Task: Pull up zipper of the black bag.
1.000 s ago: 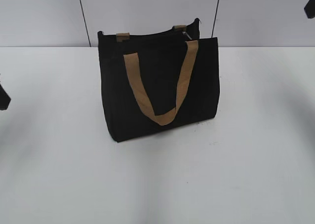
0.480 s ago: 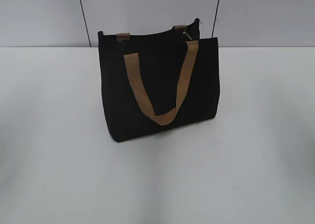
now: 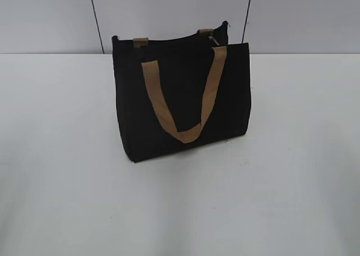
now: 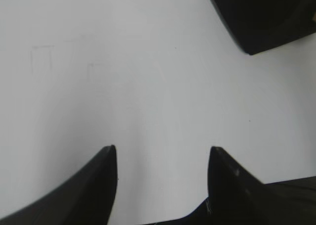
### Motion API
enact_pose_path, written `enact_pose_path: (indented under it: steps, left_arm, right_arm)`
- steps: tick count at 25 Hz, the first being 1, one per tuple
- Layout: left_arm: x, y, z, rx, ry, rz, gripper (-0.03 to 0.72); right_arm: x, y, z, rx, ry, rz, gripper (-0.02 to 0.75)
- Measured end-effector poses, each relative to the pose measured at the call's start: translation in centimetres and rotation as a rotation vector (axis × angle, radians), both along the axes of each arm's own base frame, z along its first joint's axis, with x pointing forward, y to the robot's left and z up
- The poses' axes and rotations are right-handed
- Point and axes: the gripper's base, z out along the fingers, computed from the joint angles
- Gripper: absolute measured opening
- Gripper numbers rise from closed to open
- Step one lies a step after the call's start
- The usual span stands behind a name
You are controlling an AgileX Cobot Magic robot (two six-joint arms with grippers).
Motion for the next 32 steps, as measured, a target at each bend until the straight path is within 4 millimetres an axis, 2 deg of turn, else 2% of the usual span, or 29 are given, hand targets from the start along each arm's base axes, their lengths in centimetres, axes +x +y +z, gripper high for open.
enact_pose_path:
  steps: [6,15,21,27,32]
  left_arm:
    - [-4.4,0.1,-0.4,-0.013,-0.129,-0.013,0.421]
    - [-8.8,0.5,-0.4,-0.022,-0.354,0.001,0.397]
    - [-10.1,0.7,-0.5,-0.031,-0.428,0.03,0.396]
    - [-10.1,0.7,-0.5,-0.03,-0.431,0.032,0.396]
    - [-10.1,0.7,-0.5,-0.031,-0.431,0.033,0.396]
  right_arm:
    - [-1.9,0.2,-0.2,-0.001,-0.017,0.013,0.41]
    - [-2.5,0.3,-0.1,-0.002,-0.021,0.019,0.411]
    - [-4.5,0.4,0.4,-0.012,-0.137,0.02,0.411]
    - [-6.5,0.6,0.6,-0.012,-0.211,0.02,0.411]
    - [-7.6,0.6,-1.1,0.004,-0.236,-0.009,0.411]
